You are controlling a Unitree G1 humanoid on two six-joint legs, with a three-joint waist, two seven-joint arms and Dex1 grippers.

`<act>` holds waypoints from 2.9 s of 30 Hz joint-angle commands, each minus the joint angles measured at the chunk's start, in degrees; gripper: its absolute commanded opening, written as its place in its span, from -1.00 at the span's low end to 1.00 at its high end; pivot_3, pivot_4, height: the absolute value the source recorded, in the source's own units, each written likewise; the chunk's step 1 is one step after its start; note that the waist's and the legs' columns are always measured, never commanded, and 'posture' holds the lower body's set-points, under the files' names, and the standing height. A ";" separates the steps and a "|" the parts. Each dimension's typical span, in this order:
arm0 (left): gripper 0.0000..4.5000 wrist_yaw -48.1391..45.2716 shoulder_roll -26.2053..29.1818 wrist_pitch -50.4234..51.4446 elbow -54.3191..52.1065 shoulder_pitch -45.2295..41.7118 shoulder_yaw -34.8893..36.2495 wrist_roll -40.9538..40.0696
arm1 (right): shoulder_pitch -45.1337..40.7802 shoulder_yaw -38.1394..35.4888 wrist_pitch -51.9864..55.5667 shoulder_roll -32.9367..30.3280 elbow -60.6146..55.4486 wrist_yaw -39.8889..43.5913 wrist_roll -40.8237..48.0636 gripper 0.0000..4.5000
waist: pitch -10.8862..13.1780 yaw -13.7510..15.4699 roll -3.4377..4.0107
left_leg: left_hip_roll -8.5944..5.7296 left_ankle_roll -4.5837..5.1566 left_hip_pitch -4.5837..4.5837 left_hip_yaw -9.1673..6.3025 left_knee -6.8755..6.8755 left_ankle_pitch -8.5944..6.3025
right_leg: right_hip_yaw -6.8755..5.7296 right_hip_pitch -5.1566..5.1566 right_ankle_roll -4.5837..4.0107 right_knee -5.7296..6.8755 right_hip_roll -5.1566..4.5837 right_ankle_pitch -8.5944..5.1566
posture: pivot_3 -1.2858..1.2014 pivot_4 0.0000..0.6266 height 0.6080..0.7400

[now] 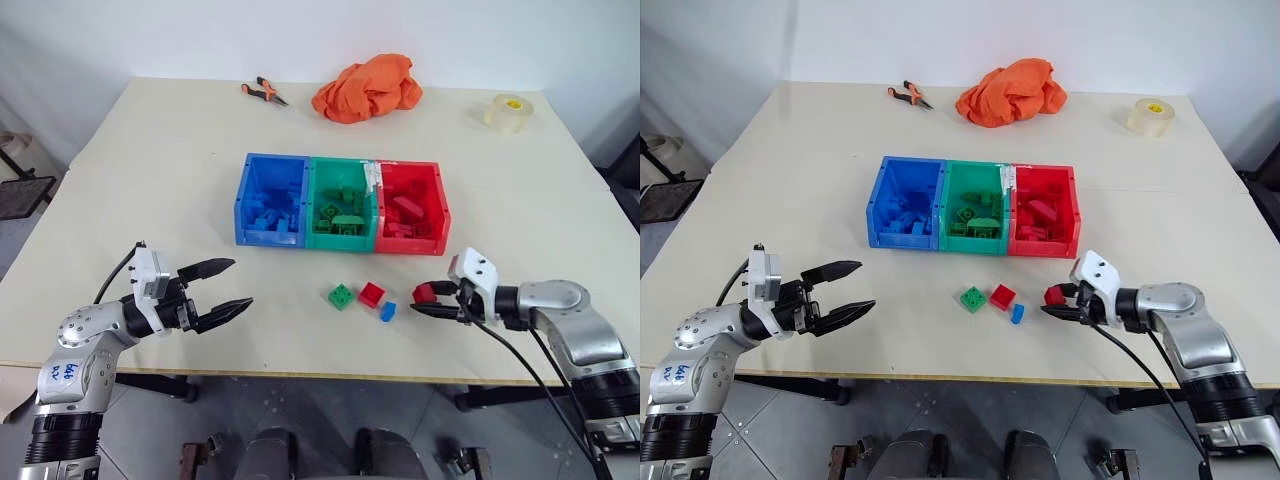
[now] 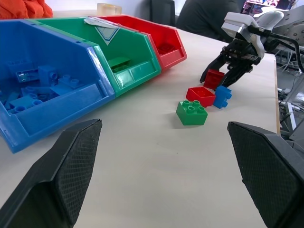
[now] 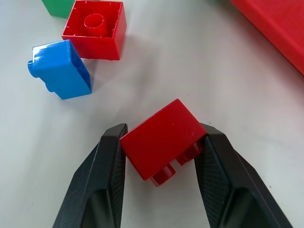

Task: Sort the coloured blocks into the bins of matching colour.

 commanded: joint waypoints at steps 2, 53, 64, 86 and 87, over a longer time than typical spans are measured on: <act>1.00 -1.00 0.34 -0.57 -0.41 -0.93 0.97 -1.10 | -2.62 -4.50 0.58 -0.11 -3.88 -1.54 2.98 -0.27 | 0.00 -0.10 0.00 | 0.01 0.00 0.01 0.00 0.00 0.00 | 0.00 0.00 0.00 0.00 0.00 0.00 | 0.03 -0.52 1.00; 1.00 -8.11 -0.06 -3.09 10.93 -11.10 -3.17 1.61 | 21.08 -21.77 3.53 -11.59 -18.97 4.07 9.46 0.99 | 0.00 0.18 0.00 | 0.05 0.08 0.11 0.22 -0.01 -0.04 | 0.03 0.03 0.01 -0.05 -0.01 0.00 | 0.03 -0.52 1.00; 1.00 -5.05 -0.72 -1.52 4.47 -6.91 -2.06 0.52 | 3.60 1.76 4.00 -0.55 -14.42 -0.36 2.36 0.99 | 0.00 0.24 -0.02 | 0.01 0.07 0.02 0.06 0.01 -0.05 | 0.08 0.00 0.00 -0.03 -0.03 0.00 | 0.03 -0.52 1.00; 1.00 0.73 -1.16 1.07 -4.04 -0.73 0.06 -1.19 | -0.65 5.09 -0.41 2.53 -8.73 0.67 -0.74 -0.59 | 0.00 0.11 -0.02 | -0.01 0.07 -0.01 -0.01 0.03 -0.05 | 0.04 0.01 0.00 -0.01 -0.03 0.00 | 0.03 -0.52 1.00; 1.00 0.66 -1.15 1.09 -3.85 -0.99 -0.01 -1.16 | -0.64 4.31 -0.15 2.26 -9.26 0.65 -0.27 -0.59 | 0.00 0.14 -0.02 | -0.01 0.07 -0.01 -0.02 0.03 -0.05 | 0.04 0.01 0.00 0.00 -0.03 0.00 | 0.03 -0.52 1.00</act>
